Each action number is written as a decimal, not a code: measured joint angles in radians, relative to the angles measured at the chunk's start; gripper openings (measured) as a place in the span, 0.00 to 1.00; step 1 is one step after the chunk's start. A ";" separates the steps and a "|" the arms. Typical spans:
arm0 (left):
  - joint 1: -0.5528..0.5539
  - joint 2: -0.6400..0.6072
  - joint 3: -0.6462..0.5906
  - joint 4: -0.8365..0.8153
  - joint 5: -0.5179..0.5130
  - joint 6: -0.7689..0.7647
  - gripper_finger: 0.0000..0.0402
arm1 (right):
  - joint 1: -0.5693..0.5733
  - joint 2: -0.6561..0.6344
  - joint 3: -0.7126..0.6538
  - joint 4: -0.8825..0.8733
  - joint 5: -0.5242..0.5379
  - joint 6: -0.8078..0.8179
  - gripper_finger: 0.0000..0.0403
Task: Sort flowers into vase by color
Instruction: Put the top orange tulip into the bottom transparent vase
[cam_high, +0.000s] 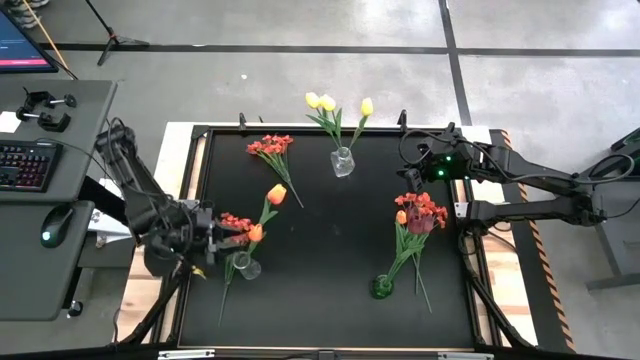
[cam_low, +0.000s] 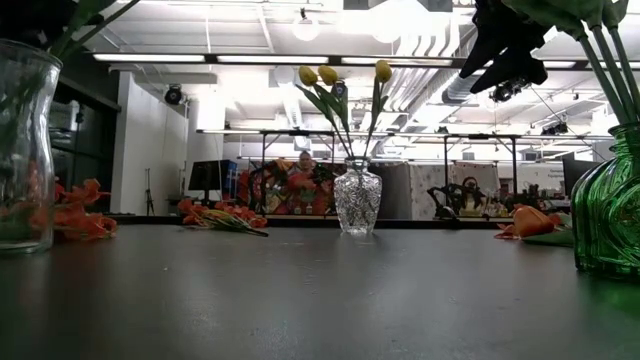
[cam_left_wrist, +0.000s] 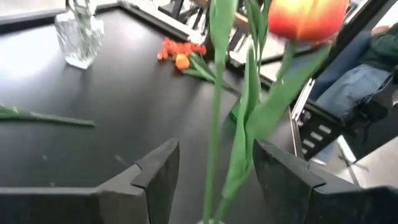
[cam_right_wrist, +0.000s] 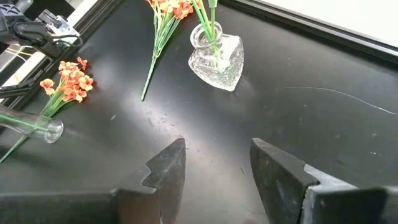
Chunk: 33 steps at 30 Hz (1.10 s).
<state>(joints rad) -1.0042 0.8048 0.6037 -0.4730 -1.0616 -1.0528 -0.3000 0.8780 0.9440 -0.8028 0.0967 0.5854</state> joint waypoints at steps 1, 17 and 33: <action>0.000 -0.025 0.000 -0.009 -0.011 0.014 0.48 | 0.000 0.000 0.000 0.000 0.000 0.000 0.42; 0.171 -0.427 0.066 -0.071 -0.101 0.321 0.48 | 0.000 0.000 0.000 0.000 0.000 -0.002 0.42; 0.549 -0.259 0.163 0.135 0.476 0.463 0.48 | 0.000 0.000 0.000 0.018 0.000 0.001 0.42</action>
<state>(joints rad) -0.4551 0.5459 0.7670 -0.3382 -0.5852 -0.5903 -0.3000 0.8777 0.9439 -0.7849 0.0971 0.5861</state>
